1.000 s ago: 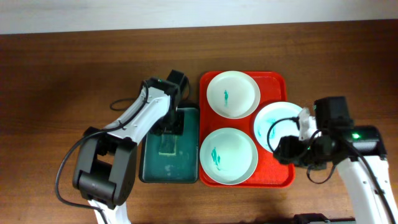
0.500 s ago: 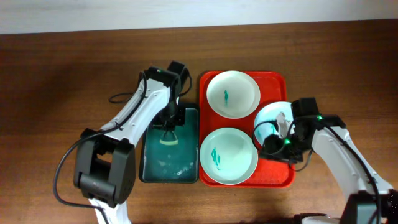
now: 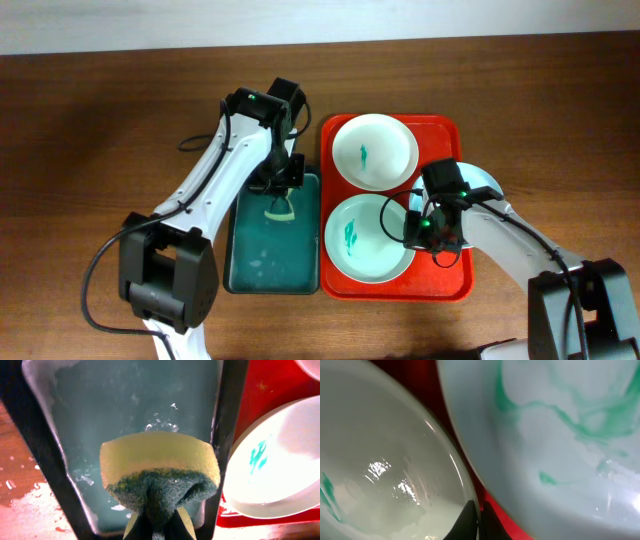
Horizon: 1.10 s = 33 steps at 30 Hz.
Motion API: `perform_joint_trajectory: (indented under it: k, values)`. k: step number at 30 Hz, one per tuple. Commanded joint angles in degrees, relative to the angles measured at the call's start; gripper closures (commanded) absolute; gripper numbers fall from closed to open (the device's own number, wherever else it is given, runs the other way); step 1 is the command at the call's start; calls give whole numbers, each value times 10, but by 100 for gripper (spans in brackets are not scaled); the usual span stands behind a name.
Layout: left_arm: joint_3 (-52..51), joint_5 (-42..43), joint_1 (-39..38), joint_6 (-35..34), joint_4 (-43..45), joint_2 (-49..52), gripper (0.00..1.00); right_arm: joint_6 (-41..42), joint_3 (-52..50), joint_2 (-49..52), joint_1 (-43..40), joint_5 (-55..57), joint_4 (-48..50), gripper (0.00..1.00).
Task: Clean dirty plates on tray and stack at the side
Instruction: 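Scrub the light green plate with the sponge in the left gripper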
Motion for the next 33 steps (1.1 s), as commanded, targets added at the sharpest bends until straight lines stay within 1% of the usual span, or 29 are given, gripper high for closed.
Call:
perform_joint_trajectory:
  k: [1, 4, 7, 8, 9, 10, 12, 14, 16, 18, 21, 24, 27, 28, 29, 30, 33]
  values:
    - [11, 32, -21, 11, 32, -7, 100, 56, -5, 5, 2, 22, 2, 96]
    - [-11, 33, -76, 11, 111, -4, 100, 26, -5, 5, 2, 25, 2, 96]
    - [-48, 33, -122, 10, 164, -3, 100, 5, -5, 5, 2, 33, -3, 96]
    - [-68, 33, -139, 3, 187, -3, 100, 3, -5, 5, 2, 33, -4, 96]
    - [-87, 37, -152, -21, 208, -3, 100, 3, -5, 5, 2, 33, -5, 96]
    - [-103, 50, -160, -31, 227, -3, 100, 3, -5, 5, 2, 33, -5, 96]
    - [-139, 111, -178, -31, 289, -3, 100, 3, -5, 5, 2, 33, -4, 96]
    - [-169, 122, -192, -31, 336, -3, 100, 3, -5, 5, 2, 33, -4, 96]
    - [-190, 119, -197, -33, 361, -1, 100, 3, -5, 5, 2, 33, -5, 96]
    - [-200, 113, -197, -46, 371, 5, 100, 3, -5, 5, 2, 33, -5, 96]
    - [-200, 73, -197, -76, 370, 38, 100, 3, -5, 5, 2, 33, -5, 96]
    - [-200, 68, -197, -75, 363, 85, 100, 3, -5, 5, 2, 33, -5, 96]
    - [-195, 45, -197, -76, 344, 88, 100, 3, -5, 5, 2, 33, -9, 96]
    - [-182, 10, -197, -82, 317, 87, 100, 3, -5, 5, 2, 33, -10, 96]
    - [-161, -53, -197, -100, 275, 87, 100, 3, -5, 5, 2, 33, -10, 96]
    - [-147, -92, -197, -101, 252, 87, 100, 3, -5, 5, 2, 33, -10, 96]
    - [-130, -146, -197, -99, 240, 87, 100, 3, -5, 5, 2, 33, -11, 96]
